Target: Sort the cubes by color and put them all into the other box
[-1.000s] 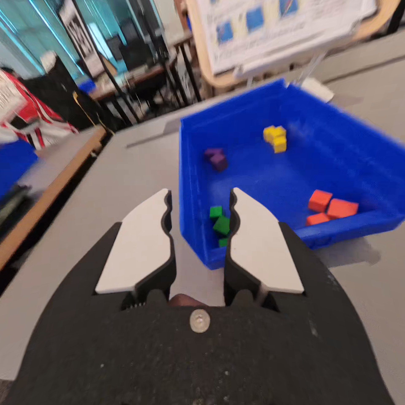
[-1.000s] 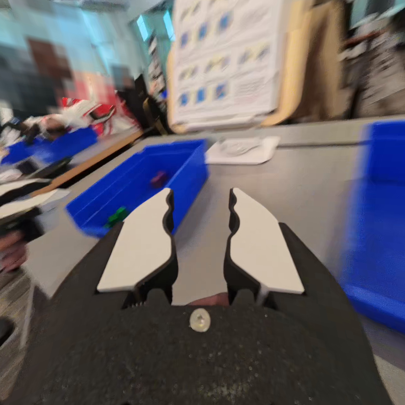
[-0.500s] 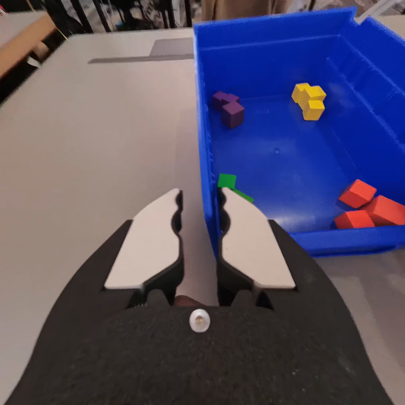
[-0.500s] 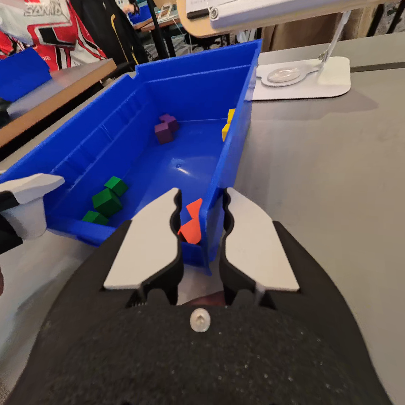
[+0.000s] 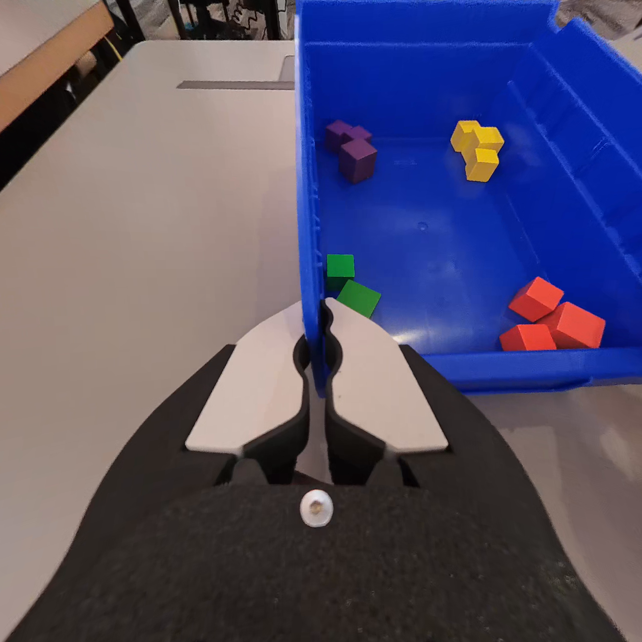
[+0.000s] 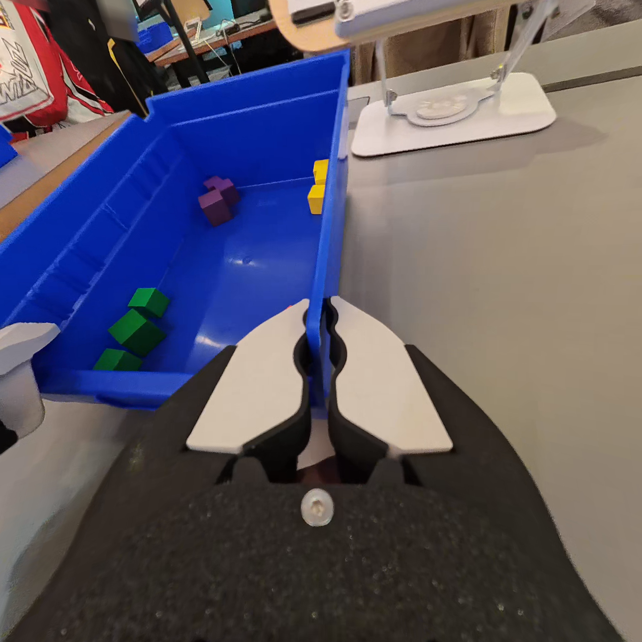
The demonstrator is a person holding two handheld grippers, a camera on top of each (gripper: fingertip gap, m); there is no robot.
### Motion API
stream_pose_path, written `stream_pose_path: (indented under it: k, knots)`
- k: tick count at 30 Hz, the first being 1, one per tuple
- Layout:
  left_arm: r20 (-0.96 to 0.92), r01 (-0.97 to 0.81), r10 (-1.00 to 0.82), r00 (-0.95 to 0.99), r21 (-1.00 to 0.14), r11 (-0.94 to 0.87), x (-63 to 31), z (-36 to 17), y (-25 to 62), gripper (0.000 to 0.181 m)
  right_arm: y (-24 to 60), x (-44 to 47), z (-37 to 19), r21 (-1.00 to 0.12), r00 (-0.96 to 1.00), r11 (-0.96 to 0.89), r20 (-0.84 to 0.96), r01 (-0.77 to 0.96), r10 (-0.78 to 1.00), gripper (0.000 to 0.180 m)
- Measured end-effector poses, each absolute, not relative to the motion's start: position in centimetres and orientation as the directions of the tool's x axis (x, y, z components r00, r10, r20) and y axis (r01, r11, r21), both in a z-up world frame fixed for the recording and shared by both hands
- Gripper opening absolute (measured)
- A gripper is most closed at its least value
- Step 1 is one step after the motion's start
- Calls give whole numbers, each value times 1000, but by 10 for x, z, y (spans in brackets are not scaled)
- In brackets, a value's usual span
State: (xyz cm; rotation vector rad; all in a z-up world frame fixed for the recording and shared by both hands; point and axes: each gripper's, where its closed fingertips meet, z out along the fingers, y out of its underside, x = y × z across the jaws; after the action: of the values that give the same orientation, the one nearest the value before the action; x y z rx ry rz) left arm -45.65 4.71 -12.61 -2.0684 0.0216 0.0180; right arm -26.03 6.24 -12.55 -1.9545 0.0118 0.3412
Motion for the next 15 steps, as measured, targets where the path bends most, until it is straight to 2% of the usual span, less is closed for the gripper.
stream_pose_path:
  k: [9, 15]
  knots:
    - [60, 68, 31, 998, -868, -493, -574, -134, 35, 2, 56, -380, -124, -907, 951, -413, -199, -87, 237, 7]
    - [93, 90, 18, 995, -868, -489, -610, -134, 38, 2, 51, -421, -125, -905, 941, -411, -227, -108, 253, 11]
